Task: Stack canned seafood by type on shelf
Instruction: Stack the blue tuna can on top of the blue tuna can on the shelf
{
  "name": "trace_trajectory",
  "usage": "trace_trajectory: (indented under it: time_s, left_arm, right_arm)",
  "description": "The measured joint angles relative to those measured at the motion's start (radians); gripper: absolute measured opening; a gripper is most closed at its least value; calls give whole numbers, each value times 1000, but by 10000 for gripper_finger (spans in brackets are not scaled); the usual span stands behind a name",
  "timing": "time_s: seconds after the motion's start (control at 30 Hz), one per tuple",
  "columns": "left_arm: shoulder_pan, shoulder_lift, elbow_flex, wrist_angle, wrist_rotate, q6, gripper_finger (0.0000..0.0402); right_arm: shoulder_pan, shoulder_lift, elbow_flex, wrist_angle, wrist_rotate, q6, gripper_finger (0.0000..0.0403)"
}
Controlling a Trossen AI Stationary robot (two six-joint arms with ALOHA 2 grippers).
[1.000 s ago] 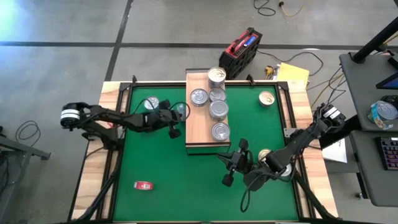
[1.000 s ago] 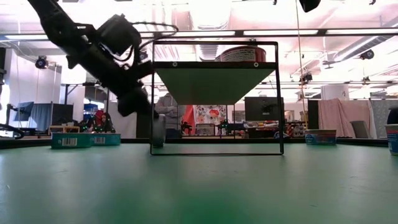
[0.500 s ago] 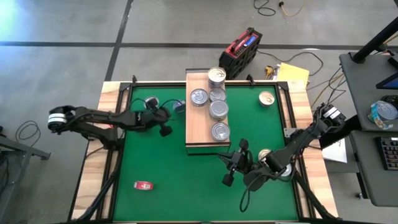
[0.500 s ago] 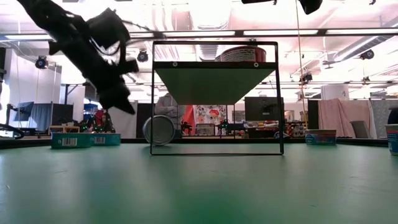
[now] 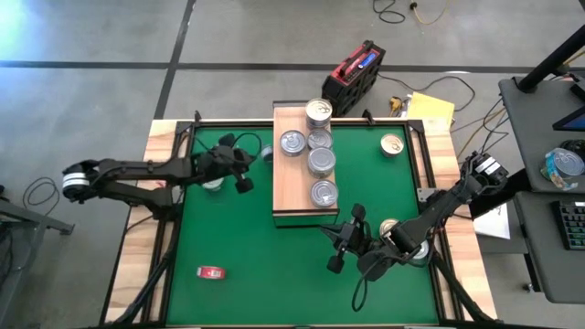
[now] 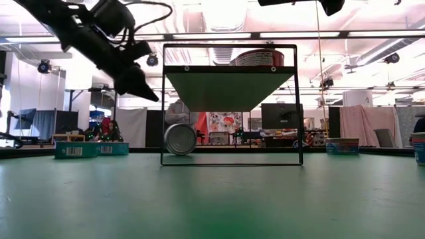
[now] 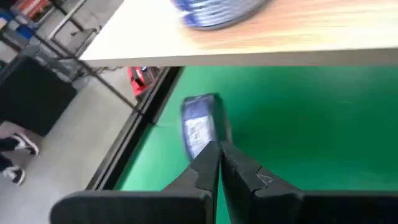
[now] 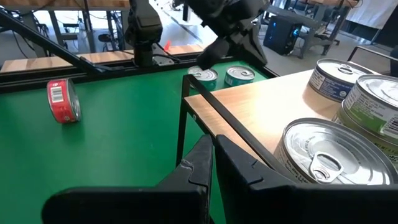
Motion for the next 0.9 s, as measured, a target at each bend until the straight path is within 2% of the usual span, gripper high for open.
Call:
trace_trajectory:
  time_s: [0.17,0.33,0.67,0.9]
  left_arm:
    - [79,48,2,71,161,-6,10]
    - [148,133,8,71,179,-14,60]
    - [165,316,27,234,197,-2,210]
    - [167,369,25,328,184,19,270]
  right_arm:
    - [0,0,0,0,-1,5,13]
    - [0,0,0,-3,-24,14,13]
    - [0,0,0,-2,-24,29,13]
    - [0,0,0,-3,-25,28,13]
